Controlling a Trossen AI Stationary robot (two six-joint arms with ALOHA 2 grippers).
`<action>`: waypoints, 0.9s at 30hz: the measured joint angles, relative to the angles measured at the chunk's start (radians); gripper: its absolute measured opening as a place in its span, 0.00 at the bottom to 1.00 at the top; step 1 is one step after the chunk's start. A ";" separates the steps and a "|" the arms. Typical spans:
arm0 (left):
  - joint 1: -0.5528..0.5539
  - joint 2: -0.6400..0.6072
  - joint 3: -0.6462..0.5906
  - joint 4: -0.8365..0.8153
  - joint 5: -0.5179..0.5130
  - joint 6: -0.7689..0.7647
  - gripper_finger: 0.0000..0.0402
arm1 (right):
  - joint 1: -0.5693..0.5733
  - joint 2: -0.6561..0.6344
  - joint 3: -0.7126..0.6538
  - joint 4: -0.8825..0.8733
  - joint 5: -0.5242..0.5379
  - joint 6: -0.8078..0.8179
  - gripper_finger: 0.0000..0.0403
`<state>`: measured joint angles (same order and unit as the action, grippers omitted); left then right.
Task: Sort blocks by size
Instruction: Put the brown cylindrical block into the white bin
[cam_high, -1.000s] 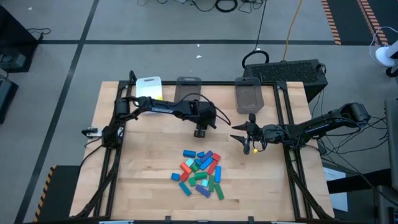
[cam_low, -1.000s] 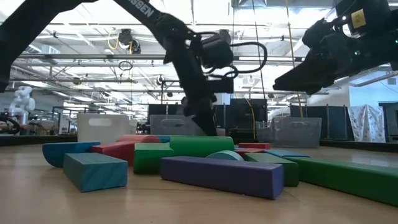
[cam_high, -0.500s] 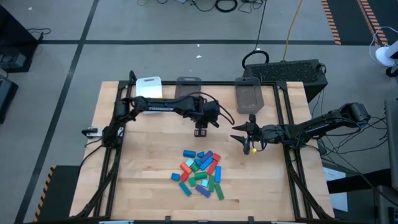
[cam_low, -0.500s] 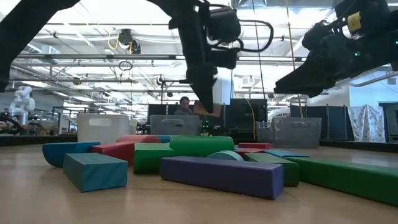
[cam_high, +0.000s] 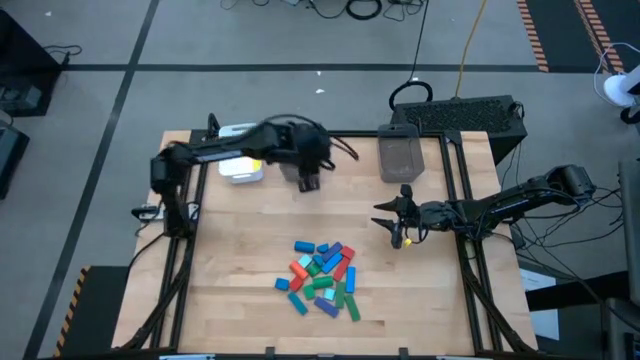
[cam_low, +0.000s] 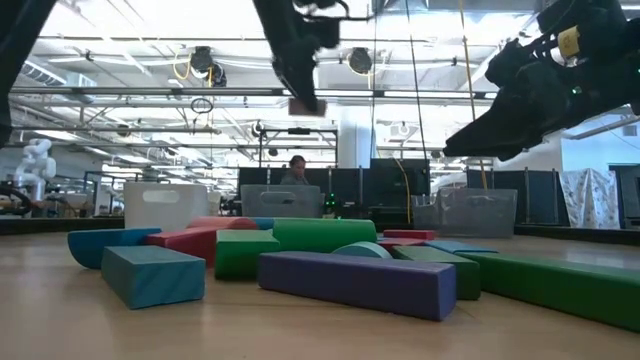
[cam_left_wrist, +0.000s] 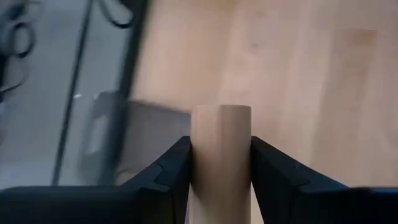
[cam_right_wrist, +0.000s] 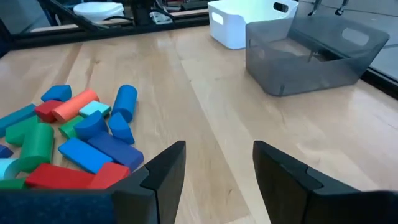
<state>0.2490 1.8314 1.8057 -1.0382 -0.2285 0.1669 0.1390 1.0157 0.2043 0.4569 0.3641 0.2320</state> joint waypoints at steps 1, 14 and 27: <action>0.011 -0.022 0.000 -0.012 -0.017 -0.007 0.34 | 0.000 0.000 0.000 -0.004 0.000 0.004 0.44; 0.191 -0.216 -0.203 -0.086 -0.146 -0.123 0.34 | 0.000 0.000 0.000 -0.028 -0.001 0.026 0.44; 0.404 -0.345 -0.612 0.158 -0.025 -0.136 0.34 | 0.000 0.000 0.000 -0.028 0.000 0.030 0.44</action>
<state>0.6525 1.4864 1.1933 -0.8802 -0.2534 0.0313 0.1387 1.0157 0.2043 0.4290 0.3641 0.2623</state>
